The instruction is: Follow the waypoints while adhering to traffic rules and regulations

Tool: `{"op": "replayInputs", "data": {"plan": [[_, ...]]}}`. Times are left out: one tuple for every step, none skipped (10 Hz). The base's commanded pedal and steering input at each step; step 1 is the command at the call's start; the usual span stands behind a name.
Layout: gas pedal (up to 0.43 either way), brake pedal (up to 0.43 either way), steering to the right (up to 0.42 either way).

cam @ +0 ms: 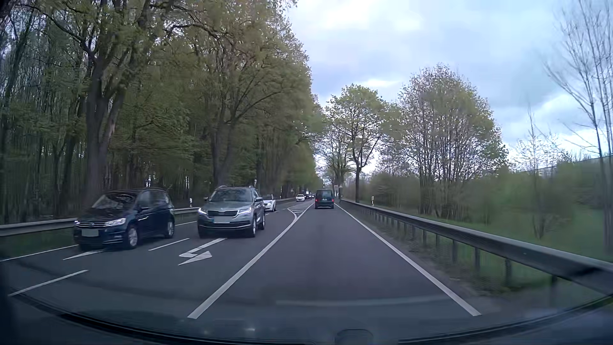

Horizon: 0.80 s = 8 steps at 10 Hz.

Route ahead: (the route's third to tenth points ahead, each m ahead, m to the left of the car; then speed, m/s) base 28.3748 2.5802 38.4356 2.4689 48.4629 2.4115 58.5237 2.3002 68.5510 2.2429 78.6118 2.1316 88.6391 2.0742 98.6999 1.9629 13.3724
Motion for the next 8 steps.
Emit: {"op": "replayInputs", "data": {"plan": [[0.169, 0.006, -0.003], [0.169, 0.006, -0.002], [0.177, 0.006, -0.002], [0.177, 0.006, -0.003], [0.177, 0.000, -0.002], [0.177, 0.006, -0.003], [0.177, 0.000, -0.002], [0.177, 0.000, -0.002]]}}
